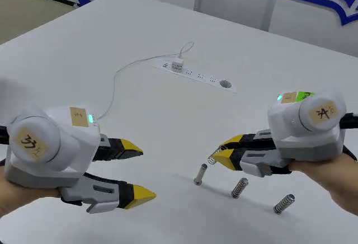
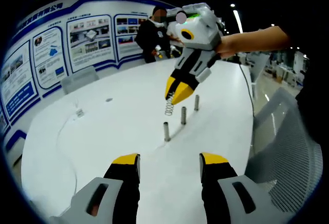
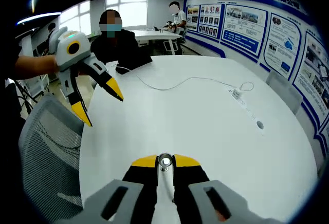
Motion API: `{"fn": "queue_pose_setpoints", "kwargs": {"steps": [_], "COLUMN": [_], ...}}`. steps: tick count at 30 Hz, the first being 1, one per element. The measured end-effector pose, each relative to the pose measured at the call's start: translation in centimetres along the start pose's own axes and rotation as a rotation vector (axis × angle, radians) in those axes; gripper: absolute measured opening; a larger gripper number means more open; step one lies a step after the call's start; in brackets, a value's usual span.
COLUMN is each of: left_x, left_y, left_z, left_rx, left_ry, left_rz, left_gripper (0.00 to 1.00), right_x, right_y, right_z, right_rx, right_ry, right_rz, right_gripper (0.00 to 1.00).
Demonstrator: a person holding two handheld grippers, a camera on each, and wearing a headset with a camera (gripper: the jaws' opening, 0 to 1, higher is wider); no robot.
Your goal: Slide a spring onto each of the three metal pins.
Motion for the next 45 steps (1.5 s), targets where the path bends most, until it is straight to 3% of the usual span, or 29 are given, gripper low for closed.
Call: {"fn": "queue_pose_setpoints", "kwargs": {"steps": [29,30,36,45], "left_x": [-1.0,-1.0,-1.2,-1.6], "left_y": [0.1,0.1,0.0,0.0], "left_z": [-0.2,-0.2,-0.3,-0.3], "left_rx": [0.001,0.001,-0.002,-0.005], "left_ry": [0.021,0.022,0.032,0.039], "left_rz": [0.015,0.013,0.012,0.018], "left_gripper": [0.49,0.48,0.48,0.48], "right_x": [-1.4,-1.2,-1.8,-2.3], "right_y": [-0.3,-0.3,0.1,-0.3], "right_z": [-3.6,-3.6,-4.4,-5.4], "right_rx": [0.032,0.036,0.048,0.047], "right_ry": [0.103,0.09,0.146,0.183], "right_rz": [0.01,0.003,0.05,0.052], "right_gripper": [0.11,0.11,0.11,0.11]}}
Point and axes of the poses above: the centre of the closed fingertips' face, and the gripper's own axes: z roughly backward along the fingers, y roughly to its left, x roughly out of its top, the point moved 9 cm from there along z, roughly backward along the fingers
